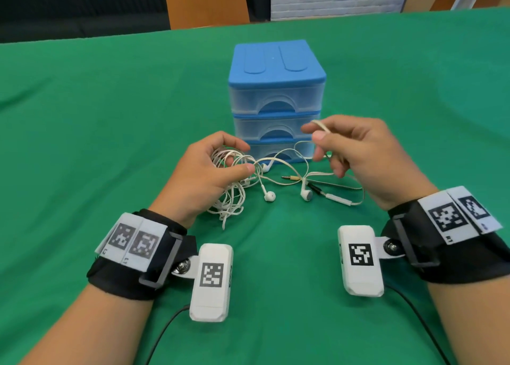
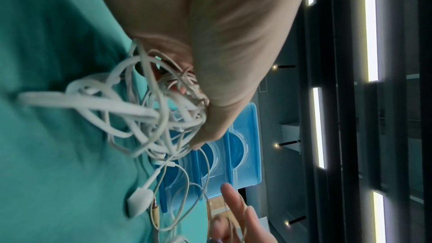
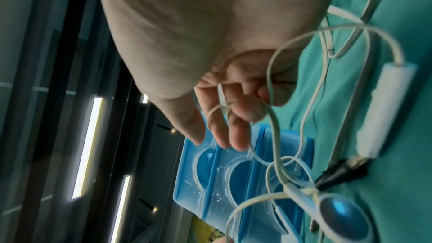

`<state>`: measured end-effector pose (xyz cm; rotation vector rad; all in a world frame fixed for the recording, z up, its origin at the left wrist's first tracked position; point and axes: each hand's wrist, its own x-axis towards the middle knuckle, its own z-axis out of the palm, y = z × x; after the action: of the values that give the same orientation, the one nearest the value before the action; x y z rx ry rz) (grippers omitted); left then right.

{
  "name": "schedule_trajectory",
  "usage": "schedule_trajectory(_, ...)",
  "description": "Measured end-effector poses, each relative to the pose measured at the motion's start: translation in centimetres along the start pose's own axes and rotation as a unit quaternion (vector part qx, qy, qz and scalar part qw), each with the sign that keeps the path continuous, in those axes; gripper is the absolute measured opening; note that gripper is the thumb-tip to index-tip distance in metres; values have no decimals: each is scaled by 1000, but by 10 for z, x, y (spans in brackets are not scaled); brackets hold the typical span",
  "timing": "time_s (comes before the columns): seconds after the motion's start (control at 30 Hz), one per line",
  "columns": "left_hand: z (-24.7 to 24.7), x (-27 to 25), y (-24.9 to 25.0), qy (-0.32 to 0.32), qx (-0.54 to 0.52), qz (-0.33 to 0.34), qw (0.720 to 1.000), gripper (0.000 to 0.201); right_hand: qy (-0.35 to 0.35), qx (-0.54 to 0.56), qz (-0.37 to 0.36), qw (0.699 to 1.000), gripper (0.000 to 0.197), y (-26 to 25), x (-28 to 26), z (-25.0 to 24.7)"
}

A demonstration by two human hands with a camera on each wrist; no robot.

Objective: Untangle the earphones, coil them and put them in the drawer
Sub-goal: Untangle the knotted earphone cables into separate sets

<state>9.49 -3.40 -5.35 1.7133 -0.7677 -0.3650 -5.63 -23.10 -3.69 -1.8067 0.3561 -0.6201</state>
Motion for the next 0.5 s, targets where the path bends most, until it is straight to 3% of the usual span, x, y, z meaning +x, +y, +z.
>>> schedule_trajectory(0.23,0,1,-3,-8,29,12,999,6,-151,-40,71,985,30,3,-5,4)
schedule_trajectory(0.33,0,1,-3,-6,33,19,999,4,-202,-33,67,977,33,4,-5,5)
schedule_trajectory(0.4,0,1,-4,4,38,16,999,7,-188,-28,34,981,22,2,-5,6)
schedule_trajectory(0.5,-1,2,-5,24,42,6,999,10,-114,4,-19,993,11,0,-3,5)
